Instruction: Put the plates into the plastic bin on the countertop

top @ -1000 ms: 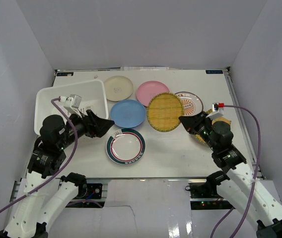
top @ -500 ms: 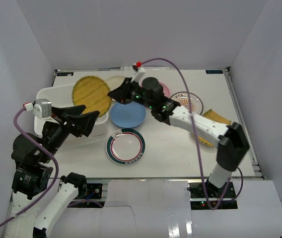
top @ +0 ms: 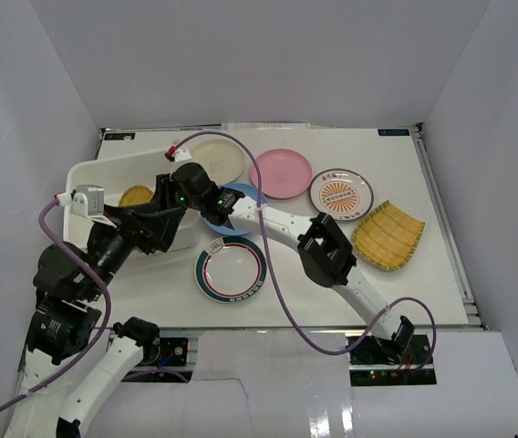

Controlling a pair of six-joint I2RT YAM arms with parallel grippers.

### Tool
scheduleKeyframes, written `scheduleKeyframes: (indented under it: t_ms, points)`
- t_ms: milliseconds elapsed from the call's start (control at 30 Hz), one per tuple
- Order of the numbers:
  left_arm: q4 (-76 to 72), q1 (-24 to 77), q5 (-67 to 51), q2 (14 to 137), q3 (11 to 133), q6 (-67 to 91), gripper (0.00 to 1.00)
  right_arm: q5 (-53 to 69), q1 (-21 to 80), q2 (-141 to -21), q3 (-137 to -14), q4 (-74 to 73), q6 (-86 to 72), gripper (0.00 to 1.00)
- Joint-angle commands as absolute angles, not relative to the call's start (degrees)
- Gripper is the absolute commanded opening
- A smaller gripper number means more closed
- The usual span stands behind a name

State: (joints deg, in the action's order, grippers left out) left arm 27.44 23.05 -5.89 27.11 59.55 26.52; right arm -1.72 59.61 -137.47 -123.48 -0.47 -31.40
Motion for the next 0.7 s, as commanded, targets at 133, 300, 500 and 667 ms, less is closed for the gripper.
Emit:
scheduleKeyframes:
  t_ms: [133,300,500,667]
  points:
    - [40.0,23.2,2.3,27.6,55.6,33.7,0.83,-6.8,58.9,-126.2,-122.8,5.6,-25.4,0.73]
    - [46.0,23.3,0.0,30.1,52.5,38.1,0.8,-5.6,57.0,-112.4,-105.2,9.7,-23.6,0.6]
    - [52.1,23.6,-9.1,36.5,48.4,40.1,0.69,-7.3,51.3,-90.4,-69.4,17.0,-27.5,0.22]
    - [55.1,25.8,-9.4,41.2,46.3,42.8,0.65,-7.5,45.4,-80.6,-50.4,17.8,-29.9,0.28]
